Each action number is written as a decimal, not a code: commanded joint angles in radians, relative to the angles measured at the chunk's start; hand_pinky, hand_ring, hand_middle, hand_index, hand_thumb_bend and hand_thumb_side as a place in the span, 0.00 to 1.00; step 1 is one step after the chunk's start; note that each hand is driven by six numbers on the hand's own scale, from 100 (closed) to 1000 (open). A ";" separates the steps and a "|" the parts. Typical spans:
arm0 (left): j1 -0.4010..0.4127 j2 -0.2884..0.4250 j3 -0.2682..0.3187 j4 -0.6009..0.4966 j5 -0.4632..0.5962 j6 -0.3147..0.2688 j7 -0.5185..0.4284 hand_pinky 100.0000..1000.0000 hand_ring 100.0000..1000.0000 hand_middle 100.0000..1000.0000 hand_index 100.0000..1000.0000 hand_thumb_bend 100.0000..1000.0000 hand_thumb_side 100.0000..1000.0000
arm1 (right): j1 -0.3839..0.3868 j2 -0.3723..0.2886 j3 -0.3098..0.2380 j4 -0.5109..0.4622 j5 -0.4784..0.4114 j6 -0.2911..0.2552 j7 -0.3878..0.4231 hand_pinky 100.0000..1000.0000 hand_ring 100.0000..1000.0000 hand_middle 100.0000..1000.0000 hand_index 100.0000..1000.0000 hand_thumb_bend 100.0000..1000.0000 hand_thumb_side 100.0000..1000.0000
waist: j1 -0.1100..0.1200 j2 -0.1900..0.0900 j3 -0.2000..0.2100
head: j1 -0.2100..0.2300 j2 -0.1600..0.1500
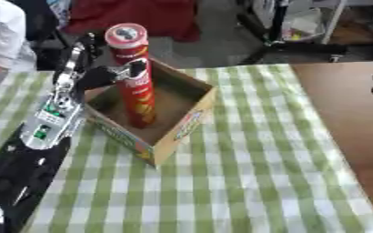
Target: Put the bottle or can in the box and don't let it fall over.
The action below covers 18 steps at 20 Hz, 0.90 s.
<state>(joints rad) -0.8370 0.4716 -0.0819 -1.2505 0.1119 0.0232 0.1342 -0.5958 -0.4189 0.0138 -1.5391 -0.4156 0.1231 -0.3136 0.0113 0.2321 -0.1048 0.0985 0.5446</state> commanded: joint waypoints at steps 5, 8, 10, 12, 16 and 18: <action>0.060 0.135 0.047 -0.103 0.043 0.006 0.027 0.96 0.89 0.73 0.78 0.99 0.15 | -0.002 -0.044 -0.008 -0.019 -0.001 -0.003 -0.008 0.86 0.85 0.83 0.88 0.22 0.91 | -0.012 -0.035 0.018 | -0.017 0.010; 0.101 0.180 0.067 -0.127 0.060 0.010 0.040 0.96 0.89 0.75 0.79 0.99 0.15 | 0.002 -0.048 -0.011 -0.019 -0.002 -0.003 -0.010 0.86 0.85 0.83 0.88 0.21 0.91 | -0.018 -0.039 0.027 | -0.023 0.011; 0.137 0.212 0.085 -0.141 0.069 0.010 0.052 0.96 0.89 0.75 0.79 0.99 0.15 | 0.004 -0.051 -0.013 -0.019 -0.002 -0.004 -0.012 0.86 0.85 0.83 0.88 0.21 0.91 | -0.022 -0.042 0.033 | -0.027 0.010; 0.172 0.239 0.103 -0.152 0.078 0.010 0.066 0.96 0.90 0.75 0.79 1.00 0.14 | 0.005 -0.054 -0.014 -0.020 -0.003 -0.005 -0.014 0.86 0.85 0.83 0.88 0.21 0.91 | -0.025 -0.044 0.039 | -0.028 0.008; 0.249 0.286 0.145 -0.157 0.105 0.007 0.100 0.96 0.90 0.75 0.80 0.99 0.11 | 0.006 -0.056 -0.016 -0.020 -0.005 -0.005 -0.017 0.86 0.85 0.83 0.88 0.21 0.92 | -0.029 -0.046 0.048 | -0.038 0.007; 0.289 0.307 0.170 -0.156 0.116 0.002 0.121 0.96 0.90 0.75 0.80 0.99 0.11 | 0.006 -0.059 -0.017 -0.021 -0.006 -0.006 -0.018 0.86 0.85 0.83 0.88 0.21 0.91 | -0.030 -0.046 0.051 | -0.047 0.010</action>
<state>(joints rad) -0.5387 0.7251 0.0623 -1.3898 0.2174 0.0281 0.2416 -0.5793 -0.4441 0.0067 -1.5391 -0.4186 0.1179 -0.3273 -0.0212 0.2104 -0.0537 0.0580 0.5528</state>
